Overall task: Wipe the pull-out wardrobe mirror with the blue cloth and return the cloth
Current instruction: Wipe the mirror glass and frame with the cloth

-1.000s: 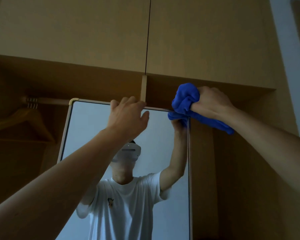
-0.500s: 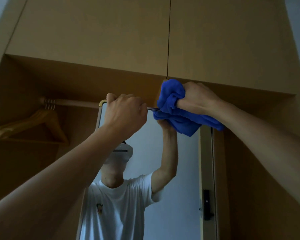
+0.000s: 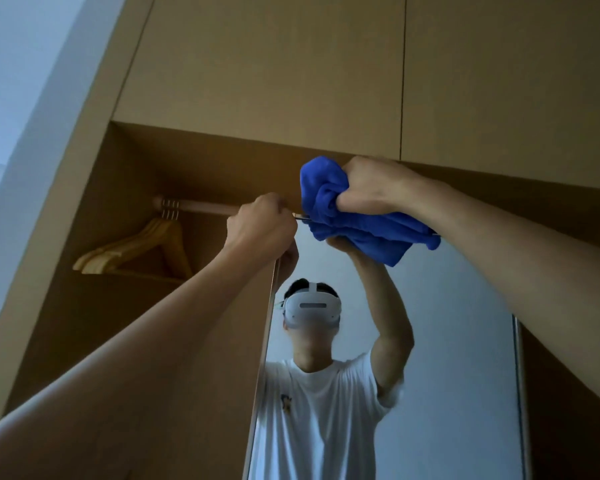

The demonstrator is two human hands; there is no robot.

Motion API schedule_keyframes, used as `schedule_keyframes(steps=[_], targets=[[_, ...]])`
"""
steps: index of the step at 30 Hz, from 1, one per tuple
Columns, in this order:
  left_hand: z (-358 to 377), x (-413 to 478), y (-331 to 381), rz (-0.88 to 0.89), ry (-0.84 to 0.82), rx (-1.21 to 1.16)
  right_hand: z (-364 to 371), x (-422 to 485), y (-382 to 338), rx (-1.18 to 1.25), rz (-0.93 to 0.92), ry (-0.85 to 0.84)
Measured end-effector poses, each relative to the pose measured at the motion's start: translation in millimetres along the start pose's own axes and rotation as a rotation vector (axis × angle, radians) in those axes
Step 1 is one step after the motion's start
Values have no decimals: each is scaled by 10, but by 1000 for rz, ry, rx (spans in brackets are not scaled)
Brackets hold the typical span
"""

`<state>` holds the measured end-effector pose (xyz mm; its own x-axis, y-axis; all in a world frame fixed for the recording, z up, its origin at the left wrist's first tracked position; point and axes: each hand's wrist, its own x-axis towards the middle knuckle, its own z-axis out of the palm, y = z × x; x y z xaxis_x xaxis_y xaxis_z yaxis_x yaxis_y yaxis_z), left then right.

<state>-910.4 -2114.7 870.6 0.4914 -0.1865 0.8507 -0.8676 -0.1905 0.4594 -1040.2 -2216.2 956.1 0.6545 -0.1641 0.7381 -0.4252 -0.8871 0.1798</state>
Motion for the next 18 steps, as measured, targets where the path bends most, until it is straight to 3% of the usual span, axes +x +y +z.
schedule_keyframes(steps=[5, 13, 18], targets=[[-44, -57, -70, -91, -109, -405, 96, 177, -216, -12, 7, 23], [-3, 18, -254, -122, -109, -547, 189, 256, -535, -12, -67, 94], [-75, -164, -282, -41, -88, -443, 238, 34, -518, -75, -107, 227]])
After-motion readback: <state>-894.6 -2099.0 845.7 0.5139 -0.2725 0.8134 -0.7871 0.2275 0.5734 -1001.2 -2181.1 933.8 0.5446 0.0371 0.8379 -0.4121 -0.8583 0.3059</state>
